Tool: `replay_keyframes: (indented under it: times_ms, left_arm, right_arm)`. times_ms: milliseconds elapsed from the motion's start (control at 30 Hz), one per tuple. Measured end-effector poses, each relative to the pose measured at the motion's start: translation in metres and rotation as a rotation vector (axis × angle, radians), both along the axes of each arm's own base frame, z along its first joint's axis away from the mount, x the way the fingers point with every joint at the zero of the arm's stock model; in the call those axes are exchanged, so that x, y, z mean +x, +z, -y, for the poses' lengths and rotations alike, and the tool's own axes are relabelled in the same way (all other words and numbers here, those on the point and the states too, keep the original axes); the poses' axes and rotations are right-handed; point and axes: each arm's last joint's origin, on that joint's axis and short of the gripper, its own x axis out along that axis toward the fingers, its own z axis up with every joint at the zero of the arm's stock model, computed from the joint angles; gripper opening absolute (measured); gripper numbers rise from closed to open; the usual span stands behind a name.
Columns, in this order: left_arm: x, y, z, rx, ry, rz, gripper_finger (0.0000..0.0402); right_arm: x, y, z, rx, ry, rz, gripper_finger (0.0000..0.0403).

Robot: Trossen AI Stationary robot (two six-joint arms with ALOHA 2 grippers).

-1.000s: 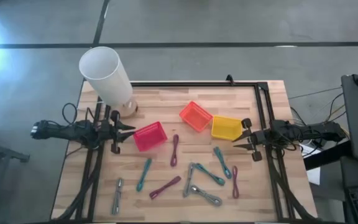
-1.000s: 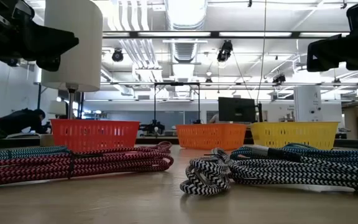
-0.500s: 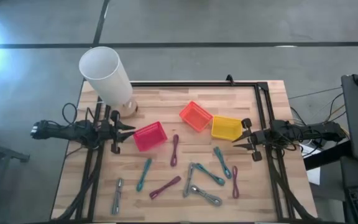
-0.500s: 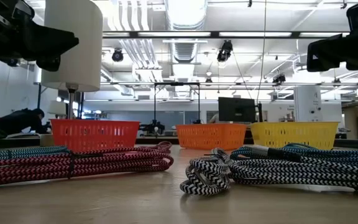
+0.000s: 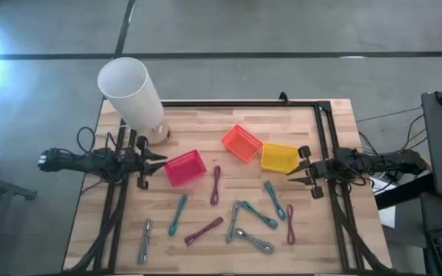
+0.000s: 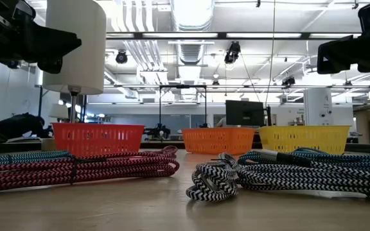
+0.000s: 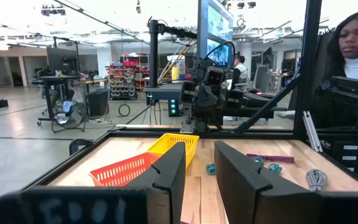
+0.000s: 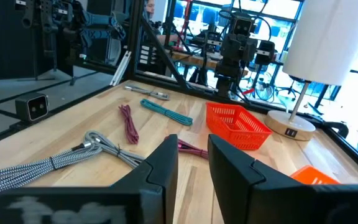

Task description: Pick & Place USB Port

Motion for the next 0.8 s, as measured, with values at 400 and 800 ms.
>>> replay_keyframes:
  times_ms: [400,800]
  left_arm:
    - [0.0,0.0,0.0,0.0,0.0,0.0,0.0094]
    - [0.0,0.0,0.0,0.0,0.0,0.0,0.0094]
  right_arm:
    - [0.0,0.0001,0.0,0.0,0.0,0.0,0.0071]
    - [0.0,0.0,0.0,0.0,0.0,0.0,0.0086]
